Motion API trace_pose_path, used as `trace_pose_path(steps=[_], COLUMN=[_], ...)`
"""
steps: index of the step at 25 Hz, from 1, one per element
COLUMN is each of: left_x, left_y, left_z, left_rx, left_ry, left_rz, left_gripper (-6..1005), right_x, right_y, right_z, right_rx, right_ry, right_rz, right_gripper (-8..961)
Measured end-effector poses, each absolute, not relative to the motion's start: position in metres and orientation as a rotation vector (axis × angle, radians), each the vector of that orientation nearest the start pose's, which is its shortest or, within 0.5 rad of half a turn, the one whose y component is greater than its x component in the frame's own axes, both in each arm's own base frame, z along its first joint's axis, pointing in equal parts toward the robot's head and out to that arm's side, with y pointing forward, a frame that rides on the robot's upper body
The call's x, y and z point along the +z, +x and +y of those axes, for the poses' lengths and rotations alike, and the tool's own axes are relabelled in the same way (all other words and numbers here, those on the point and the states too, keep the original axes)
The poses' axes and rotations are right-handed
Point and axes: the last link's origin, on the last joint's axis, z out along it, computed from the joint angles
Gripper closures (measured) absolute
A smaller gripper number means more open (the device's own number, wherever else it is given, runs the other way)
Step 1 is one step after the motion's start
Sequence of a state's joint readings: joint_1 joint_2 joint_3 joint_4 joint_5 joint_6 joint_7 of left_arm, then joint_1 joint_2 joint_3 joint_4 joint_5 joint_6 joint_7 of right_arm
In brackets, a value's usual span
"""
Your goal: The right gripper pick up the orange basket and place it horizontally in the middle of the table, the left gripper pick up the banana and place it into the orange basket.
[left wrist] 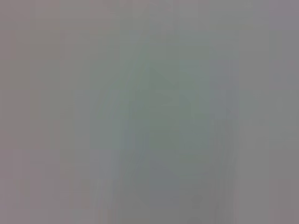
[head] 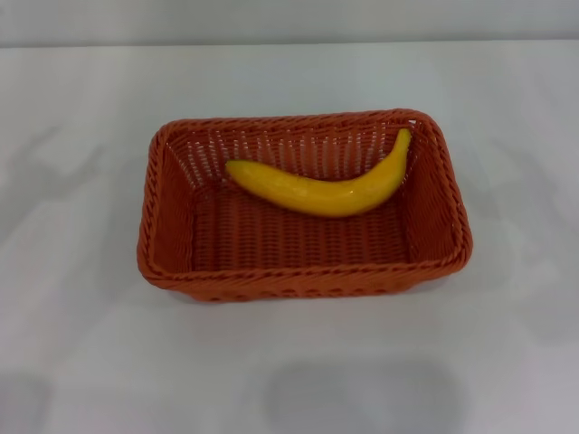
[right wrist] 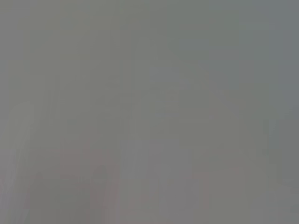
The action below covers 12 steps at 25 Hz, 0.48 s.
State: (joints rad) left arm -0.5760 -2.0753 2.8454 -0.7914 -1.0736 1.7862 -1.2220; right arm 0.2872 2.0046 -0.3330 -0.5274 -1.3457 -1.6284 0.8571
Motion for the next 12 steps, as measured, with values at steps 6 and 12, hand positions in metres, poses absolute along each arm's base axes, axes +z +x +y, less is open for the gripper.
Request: trace_pose_path(steps=[6,12], left_x=[0.122,0.114], left_y=[-0.358,-0.386], left_z=[0.271,0.245], left_rx=[-0.975,-0.922], left_ry=[-1.710,-1.557], left_rz=[-0.535,-0.590], left_gripper=[127,127], right_x=[0.122,0.109], right_y=[0.349,0.366], right_z=[0.285,0.297], right_rx=[0.977,0.859], right_ry=[-1.604,-1.475], right_rz=[0.273,0.357], right_gripper=[94,94])
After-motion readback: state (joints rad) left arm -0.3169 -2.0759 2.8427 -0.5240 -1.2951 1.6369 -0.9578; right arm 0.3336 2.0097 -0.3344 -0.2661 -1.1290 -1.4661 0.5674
